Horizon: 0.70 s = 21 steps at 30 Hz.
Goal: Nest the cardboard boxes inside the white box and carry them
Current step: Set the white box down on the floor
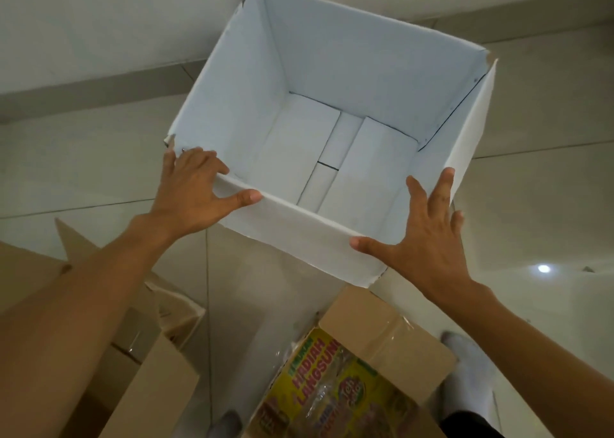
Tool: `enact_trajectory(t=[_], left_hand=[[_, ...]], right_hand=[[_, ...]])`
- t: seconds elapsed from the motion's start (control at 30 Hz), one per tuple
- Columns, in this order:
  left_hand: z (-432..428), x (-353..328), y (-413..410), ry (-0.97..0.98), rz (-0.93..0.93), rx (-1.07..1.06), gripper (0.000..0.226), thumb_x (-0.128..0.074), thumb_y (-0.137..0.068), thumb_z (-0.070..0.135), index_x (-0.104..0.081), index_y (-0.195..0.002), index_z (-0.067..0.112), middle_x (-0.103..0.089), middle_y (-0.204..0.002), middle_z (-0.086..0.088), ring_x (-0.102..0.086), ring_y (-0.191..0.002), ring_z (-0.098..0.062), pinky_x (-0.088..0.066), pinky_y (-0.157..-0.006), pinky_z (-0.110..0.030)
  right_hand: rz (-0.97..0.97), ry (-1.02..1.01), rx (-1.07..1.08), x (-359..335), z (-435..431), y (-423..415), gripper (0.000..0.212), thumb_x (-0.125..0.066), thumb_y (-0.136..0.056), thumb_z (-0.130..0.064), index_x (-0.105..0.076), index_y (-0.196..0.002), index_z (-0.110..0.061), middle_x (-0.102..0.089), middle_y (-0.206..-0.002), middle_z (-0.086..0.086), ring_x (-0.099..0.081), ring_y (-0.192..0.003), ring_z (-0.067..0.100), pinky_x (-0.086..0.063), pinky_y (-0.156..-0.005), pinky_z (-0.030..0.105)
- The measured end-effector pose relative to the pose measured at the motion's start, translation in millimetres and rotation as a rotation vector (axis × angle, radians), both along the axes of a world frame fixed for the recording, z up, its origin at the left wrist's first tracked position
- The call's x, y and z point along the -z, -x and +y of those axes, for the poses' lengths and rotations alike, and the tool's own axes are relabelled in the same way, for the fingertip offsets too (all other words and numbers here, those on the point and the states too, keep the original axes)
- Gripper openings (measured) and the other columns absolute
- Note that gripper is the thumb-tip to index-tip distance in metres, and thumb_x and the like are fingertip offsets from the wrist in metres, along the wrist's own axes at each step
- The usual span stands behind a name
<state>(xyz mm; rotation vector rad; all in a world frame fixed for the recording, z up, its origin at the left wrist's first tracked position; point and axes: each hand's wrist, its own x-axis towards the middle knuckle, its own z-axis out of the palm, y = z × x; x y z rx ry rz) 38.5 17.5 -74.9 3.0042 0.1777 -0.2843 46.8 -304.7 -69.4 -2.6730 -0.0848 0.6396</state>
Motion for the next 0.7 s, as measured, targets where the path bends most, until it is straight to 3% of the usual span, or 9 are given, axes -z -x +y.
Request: enact_trajectory(t=[0.07, 0.17, 0.3, 0.37, 0.43, 0.5, 0.57, 0.63, 0.7], left_hand=[[-6.2, 2.1, 8.4, 0.026, -0.042, -0.033, 0.085, -0.033, -0.065, 0.088, -0.060, -0.099, 0.015, -0.058, -0.106, -0.004, -0.047, -0.113, -0.027, -0.019, -0.109, -0.052], [-21.7, 4.5, 18.5, 0.057, -0.059, -0.099, 0.083, -0.034, -0.067, 0.086, -0.060, -0.101, 0.015, -0.059, -0.110, -0.005, -0.046, -0.115, -0.026, -0.015, -0.111, -0.053], [-36.5, 5.9, 29.2, 0.055, -0.072, -0.125, 0.075, -0.029, -0.078, 0.079, -0.060, -0.107, 0.017, -0.057, -0.121, -0.005, -0.046, -0.119, -0.026, -0.013, -0.110, -0.051], [-33.6, 5.9, 28.4, 0.064, -0.205, -0.179, 0.064, -0.036, -0.086, 0.068, -0.058, -0.114, 0.015, -0.051, -0.131, -0.010, -0.042, -0.124, -0.030, -0.021, -0.106, -0.049], [-22.9, 7.9, 20.0, 0.016, -0.335, -0.271, 0.056, -0.052, -0.086, 0.054, -0.050, -0.125, 0.012, -0.042, -0.140, -0.016, -0.035, -0.130, -0.033, -0.025, -0.103, -0.047], [-10.6, 11.5, 4.4, 0.088, -0.292, -0.468, 0.065, -0.061, -0.083, 0.043, -0.039, -0.135, 0.011, -0.035, -0.146, -0.016, -0.031, -0.134, -0.033, -0.025, -0.105, -0.046], [-3.6, 15.0, -10.7, 0.324, -0.223, -0.725, 0.062, -0.061, -0.084, 0.037, -0.038, -0.134, 0.009, -0.046, -0.138, -0.014, -0.044, -0.124, -0.033, -0.039, -0.096, -0.039], [-0.8, 16.8, -19.1, 0.351, -0.189, -0.849, 0.045, -0.052, -0.089, 0.034, -0.050, -0.122, 0.003, -0.058, -0.122, -0.018, -0.055, -0.107, -0.036, -0.042, -0.080, -0.034], [1.0, 15.5, -21.3, 0.244, -0.131, -0.851, 0.043, -0.044, -0.094, 0.033, -0.055, -0.114, -0.003, -0.060, -0.115, -0.023, -0.056, -0.103, -0.039, -0.043, -0.081, -0.037]], right_hand=[[0.027, -0.050, 0.008, 0.7, -5.0, -5.5, 0.128, -0.065, -0.054, -0.073, 0.001, -0.150, -0.020, 0.032, -0.153, 0.007, 0.008, -0.146, 0.031, -0.010, -0.117, 0.052], [0.109, -0.105, 0.034, -1.5, -15.0, -21.9, 0.136, -0.072, -0.046, -0.067, 0.001, -0.150, -0.018, 0.032, -0.153, 0.000, -0.005, -0.147, 0.026, -0.026, -0.112, 0.046], [0.251, -0.226, 0.102, -9.5, -25.0, -42.2, 0.139, -0.075, -0.040, -0.059, 0.003, -0.150, -0.026, 0.016, -0.159, 0.000, -0.012, -0.145, 0.025, -0.028, -0.112, 0.045], [0.249, -0.324, 0.141, -10.1, -27.3, -43.4, 0.131, -0.070, -0.049, -0.063, 0.008, -0.149, -0.031, 0.014, -0.160, -0.001, -0.005, -0.146, 0.023, -0.023, -0.114, 0.048], [0.217, -0.468, 0.278, -6.2, -23.9, -41.3, 0.111, -0.062, -0.070, -0.061, 0.012, -0.147, -0.032, 0.011, -0.160, -0.002, -0.004, -0.146, 0.021, -0.018, -0.116, 0.047], [0.121, -0.456, 0.356, 4.3, -17.8, -39.5, 0.090, -0.053, -0.090, -0.043, 0.014, -0.148, -0.025, 0.006, -0.161, -0.001, -0.010, -0.146, 0.022, -0.017, -0.116, 0.042], [0.064, -0.370, 0.369, 14.4, -10.2, -38.9, 0.080, -0.047, -0.096, -0.021, 0.014, -0.148, -0.020, 0.000, -0.161, 0.002, -0.022, -0.143, 0.026, -0.022, -0.113, 0.039], [0.049, -0.300, 0.368, 22.0, -5.9, -40.6, 0.081, -0.047, -0.094, -0.006, 0.012, -0.149, -0.019, -0.018, -0.158, 0.011, -0.054, -0.116, 0.028, -0.043, -0.095, 0.034], [0.030, -0.245, 0.352, 24.6, -5.8, -46.1, 0.086, -0.048, -0.089, 0.002, 0.009, -0.149, -0.019, -0.035, -0.149, 0.016, -0.054, -0.073, 0.013, -0.044, -0.066, 0.027]])
